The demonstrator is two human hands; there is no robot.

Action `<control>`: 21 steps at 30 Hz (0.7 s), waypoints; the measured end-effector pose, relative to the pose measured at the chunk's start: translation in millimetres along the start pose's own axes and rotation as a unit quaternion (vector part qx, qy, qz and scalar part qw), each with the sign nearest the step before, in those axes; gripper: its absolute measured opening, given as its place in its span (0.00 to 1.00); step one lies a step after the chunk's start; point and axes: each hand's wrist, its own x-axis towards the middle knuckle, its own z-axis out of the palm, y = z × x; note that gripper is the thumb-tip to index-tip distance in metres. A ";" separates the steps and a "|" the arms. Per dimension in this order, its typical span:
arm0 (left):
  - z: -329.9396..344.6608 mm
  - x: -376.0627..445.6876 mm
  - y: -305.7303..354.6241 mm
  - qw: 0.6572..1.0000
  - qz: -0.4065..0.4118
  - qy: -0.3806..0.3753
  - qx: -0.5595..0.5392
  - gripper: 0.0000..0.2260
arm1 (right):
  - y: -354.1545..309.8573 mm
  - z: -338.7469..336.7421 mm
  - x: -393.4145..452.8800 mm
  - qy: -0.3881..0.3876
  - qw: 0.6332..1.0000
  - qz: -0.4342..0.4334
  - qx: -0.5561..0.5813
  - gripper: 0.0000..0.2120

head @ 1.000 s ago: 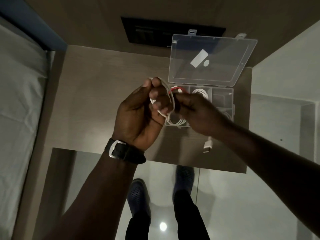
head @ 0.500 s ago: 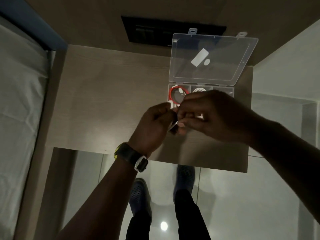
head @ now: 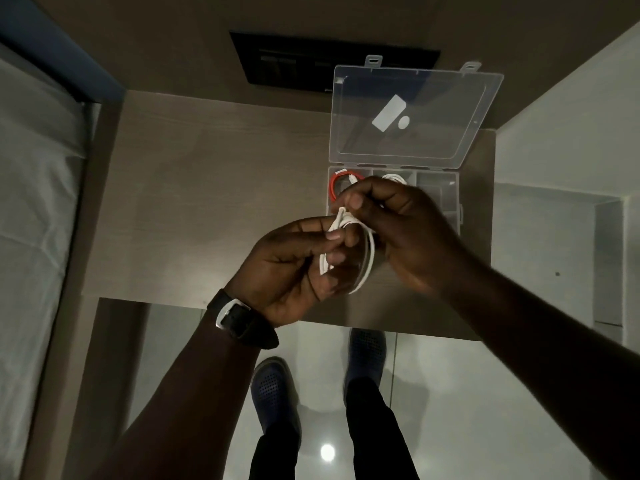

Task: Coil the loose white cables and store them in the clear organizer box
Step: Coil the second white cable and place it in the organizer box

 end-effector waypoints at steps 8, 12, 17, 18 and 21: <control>-4.1 9.4 -8.6 0.937 0.089 0.175 0.288 0.09 | 4.7 5.7 0.4 0.148 0.986 0.029 0.068 0.07; -5.9 16.4 -13.7 0.742 0.163 0.232 0.608 0.11 | 8.1 5.6 3.3 0.217 0.975 0.017 0.046 0.04; -3.5 25.3 -19.4 0.733 0.229 0.282 0.575 0.11 | 21.2 6.1 -2.3 0.249 0.953 -0.052 -0.168 0.09; -4.8 26.6 -19.8 0.745 0.227 0.291 0.556 0.11 | 24.5 6.8 -6.5 0.227 0.955 -0.052 -0.186 0.09; -9.9 29.5 -22.1 0.802 0.212 0.306 0.468 0.12 | 32.5 5.0 -16.7 0.168 0.966 -0.039 -0.190 0.10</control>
